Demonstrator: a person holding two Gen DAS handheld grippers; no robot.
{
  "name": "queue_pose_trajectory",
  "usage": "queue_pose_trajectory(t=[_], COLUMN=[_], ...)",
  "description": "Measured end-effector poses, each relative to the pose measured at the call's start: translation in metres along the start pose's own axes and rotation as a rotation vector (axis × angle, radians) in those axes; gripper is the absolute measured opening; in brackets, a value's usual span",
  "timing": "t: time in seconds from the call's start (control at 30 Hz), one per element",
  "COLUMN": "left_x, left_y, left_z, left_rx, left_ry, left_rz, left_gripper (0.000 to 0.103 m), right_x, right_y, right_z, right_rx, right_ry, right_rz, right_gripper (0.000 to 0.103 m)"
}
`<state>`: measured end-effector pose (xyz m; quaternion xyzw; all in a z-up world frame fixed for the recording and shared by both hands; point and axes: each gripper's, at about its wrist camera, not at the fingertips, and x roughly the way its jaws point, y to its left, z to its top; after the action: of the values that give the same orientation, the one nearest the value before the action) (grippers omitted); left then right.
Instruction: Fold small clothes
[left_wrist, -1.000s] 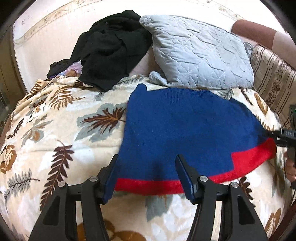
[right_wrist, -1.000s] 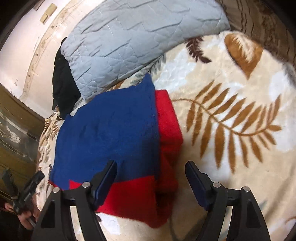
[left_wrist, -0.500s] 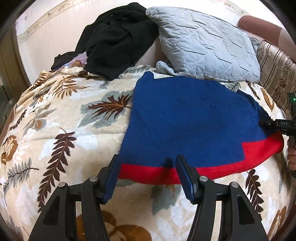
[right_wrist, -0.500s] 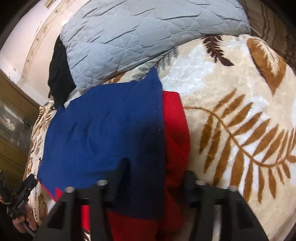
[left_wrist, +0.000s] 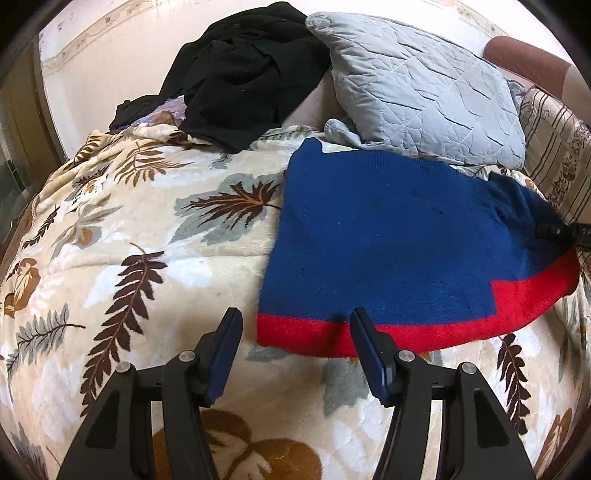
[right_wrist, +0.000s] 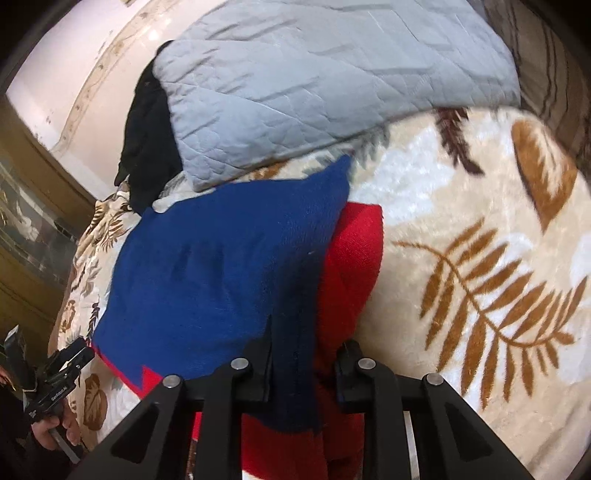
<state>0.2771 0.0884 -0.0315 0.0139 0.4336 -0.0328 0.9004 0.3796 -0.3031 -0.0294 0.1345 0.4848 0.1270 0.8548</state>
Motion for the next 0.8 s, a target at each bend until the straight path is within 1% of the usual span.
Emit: queue_pose_trajectory(t=[0.13, 0.27, 0.37, 0.6, 0.8], left_x=[-0.004, -0.011, -0.017, -0.028, -0.032], left_y=[0.006, 0.013, 0.022, 0.04, 0.063], left_z=[-0.001, -0.004, -0.005, -0.008, -0.01], left_rx=[-0.008, -0.012, -0.025, -0.028, -0.05], left_ry=[-0.004, -0.016, -0.023, -0.033, -0.04], left_rz=[-0.007, -0.01, -0.011, -0.015, -0.009], left_gripper=[0.061, 0.061, 0.061, 0.061, 0.061], right_x=[-0.018, -0.035, -0.039, -0.027, 0.003], right_y=[0.036, 0.081, 0.107, 0.173, 0.23], right_z=[0.009, 0.018, 0.023, 0.026, 0.019], right_rx=[-0.061, -0.12, -0.141, -0.18, -0.194], right_ry=[-0.024, -0.049, -0.056, -0.041, -0.014], right_rz=[-0.021, -0.01, -0.005, -0.031, -0.051], right_gripper=[0.024, 0.023, 0.022, 0.022, 0.021])
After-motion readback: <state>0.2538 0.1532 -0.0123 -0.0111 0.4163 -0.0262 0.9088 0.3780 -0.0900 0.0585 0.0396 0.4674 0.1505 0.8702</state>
